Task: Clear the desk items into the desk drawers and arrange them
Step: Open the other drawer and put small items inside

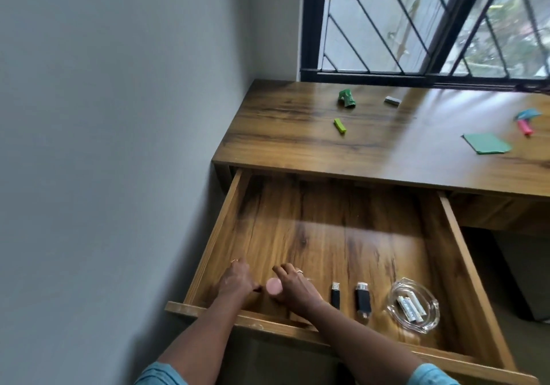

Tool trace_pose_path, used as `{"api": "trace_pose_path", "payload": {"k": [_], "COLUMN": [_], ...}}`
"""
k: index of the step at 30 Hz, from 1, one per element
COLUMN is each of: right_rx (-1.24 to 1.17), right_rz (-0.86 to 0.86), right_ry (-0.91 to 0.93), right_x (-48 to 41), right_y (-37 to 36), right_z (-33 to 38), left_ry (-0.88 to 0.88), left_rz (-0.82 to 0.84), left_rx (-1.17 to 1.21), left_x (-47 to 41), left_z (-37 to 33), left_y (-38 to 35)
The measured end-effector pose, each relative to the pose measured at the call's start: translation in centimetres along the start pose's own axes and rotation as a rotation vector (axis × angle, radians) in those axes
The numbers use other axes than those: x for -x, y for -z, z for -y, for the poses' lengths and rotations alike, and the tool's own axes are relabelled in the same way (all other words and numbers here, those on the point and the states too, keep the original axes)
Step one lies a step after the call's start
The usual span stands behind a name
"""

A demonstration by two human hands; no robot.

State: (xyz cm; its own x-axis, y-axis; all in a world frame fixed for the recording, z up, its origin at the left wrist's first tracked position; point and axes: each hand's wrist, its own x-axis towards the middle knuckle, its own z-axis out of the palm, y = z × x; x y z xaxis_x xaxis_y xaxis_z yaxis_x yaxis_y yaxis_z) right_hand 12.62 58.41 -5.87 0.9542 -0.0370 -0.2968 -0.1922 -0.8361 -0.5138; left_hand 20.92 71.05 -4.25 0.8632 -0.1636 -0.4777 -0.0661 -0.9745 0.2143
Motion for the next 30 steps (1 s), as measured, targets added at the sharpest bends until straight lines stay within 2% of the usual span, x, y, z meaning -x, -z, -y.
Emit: {"api": "trace_pose_path", "payload": {"k": [5, 11, 15, 23, 30], "right_rx": [0.050, 0.105, 0.063, 0.006, 0.031], "right_rz": [-0.110, -0.301, -0.408, -0.515, -0.585], "right_ry": [0.019, -0.092, -0.193, -0.377, -0.471], "right_x": [1.7, 5.3, 9.3, 17.9, 23.0], "right_y": [3.0, 8.8, 13.7, 21.1, 25.9], "right_z": [-2.6, -8.1, -13.6, -26.7, -35.3], "left_ry": [-0.100, -0.237, -0.353, -0.605, -0.651], "left_rz": [-0.058, -0.172, -0.228, -0.256, -0.235], "left_rx": [-0.007, 0.000, 0.065, 0.124, 0.208], "left_x": [-0.2, 1.5, 4.2, 12.2, 16.3], "left_z": [-4.1, -12.4, -20.2, -37.5, -48.6], "left_y": [1.6, 0.7, -1.9, -9.0, -12.4]}}
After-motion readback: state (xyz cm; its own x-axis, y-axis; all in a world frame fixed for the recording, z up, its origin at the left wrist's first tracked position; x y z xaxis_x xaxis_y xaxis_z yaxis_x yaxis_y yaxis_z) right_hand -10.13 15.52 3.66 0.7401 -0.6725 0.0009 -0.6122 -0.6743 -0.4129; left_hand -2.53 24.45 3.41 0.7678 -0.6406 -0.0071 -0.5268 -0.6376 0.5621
